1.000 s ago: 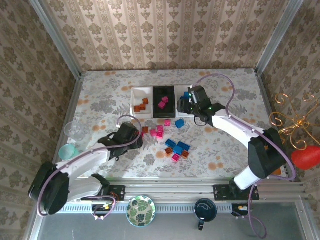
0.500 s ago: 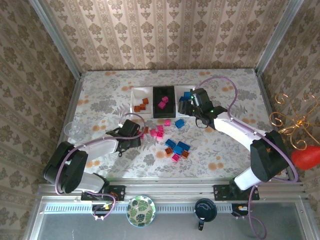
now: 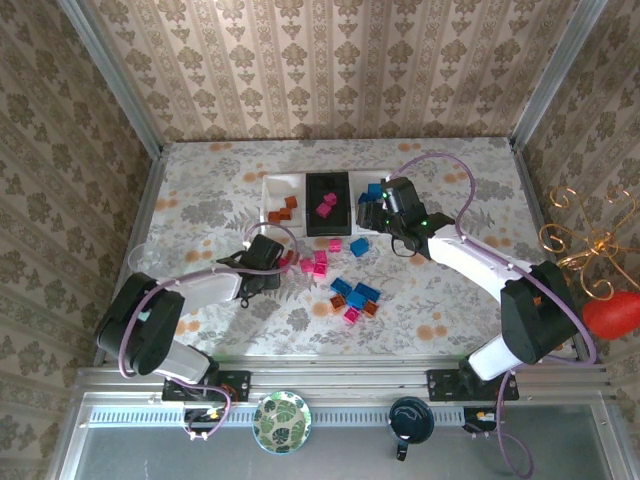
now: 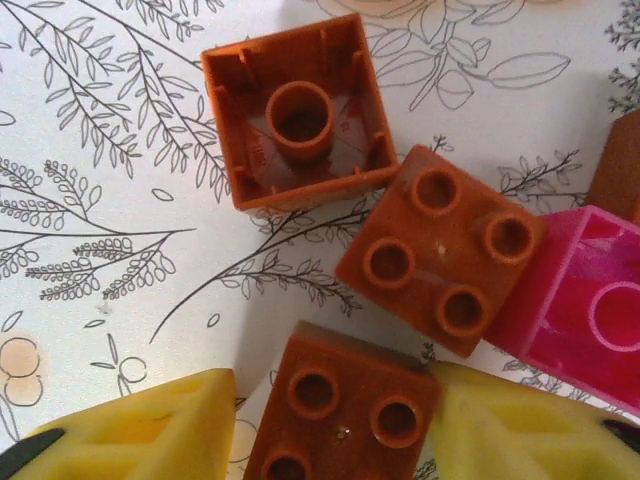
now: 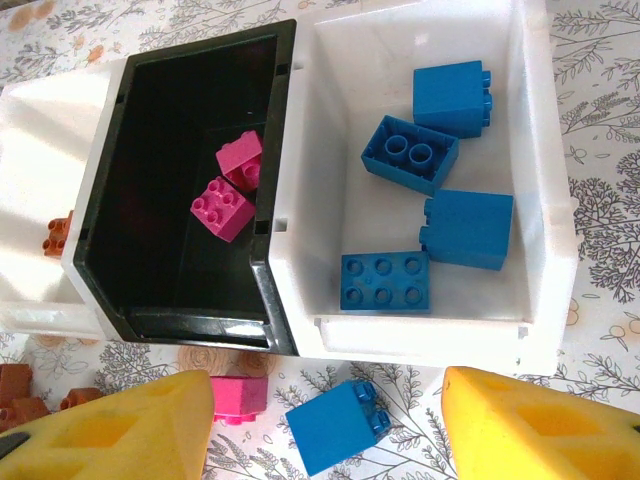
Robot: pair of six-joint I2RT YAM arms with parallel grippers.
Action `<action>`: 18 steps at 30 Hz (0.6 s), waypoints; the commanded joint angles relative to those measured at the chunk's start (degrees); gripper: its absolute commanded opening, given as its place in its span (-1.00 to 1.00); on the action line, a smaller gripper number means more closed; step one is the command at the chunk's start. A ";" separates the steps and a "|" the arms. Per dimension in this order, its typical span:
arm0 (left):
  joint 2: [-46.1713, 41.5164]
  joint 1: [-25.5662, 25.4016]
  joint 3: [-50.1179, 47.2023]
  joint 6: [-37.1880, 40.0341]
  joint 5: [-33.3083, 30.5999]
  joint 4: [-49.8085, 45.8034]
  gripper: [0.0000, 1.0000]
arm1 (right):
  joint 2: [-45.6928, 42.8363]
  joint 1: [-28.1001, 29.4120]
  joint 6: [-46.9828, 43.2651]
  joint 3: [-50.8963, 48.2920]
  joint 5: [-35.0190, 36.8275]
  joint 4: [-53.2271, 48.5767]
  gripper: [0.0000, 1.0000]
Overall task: Sort the legos into containers by color
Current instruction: Pick up the lego from the center of the table.
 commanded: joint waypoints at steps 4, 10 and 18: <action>1.54 -0.20 -0.30 0.68 -0.03 5.18 -0.18 | -1.58 -0.22 0.73 -1.52 1.32 1.83 0.27; -9.63 -6.08 -1.59 -2.08 -1.88 -1.33 -0.25 | -3.27 -0.17 0.91 -3.42 0.88 2.05 0.27; -15.56 -5.89 8.81 -0.55 -0.71 -5.92 -0.23 | -6.08 1.24 2.83 -9.29 0.49 4.47 0.27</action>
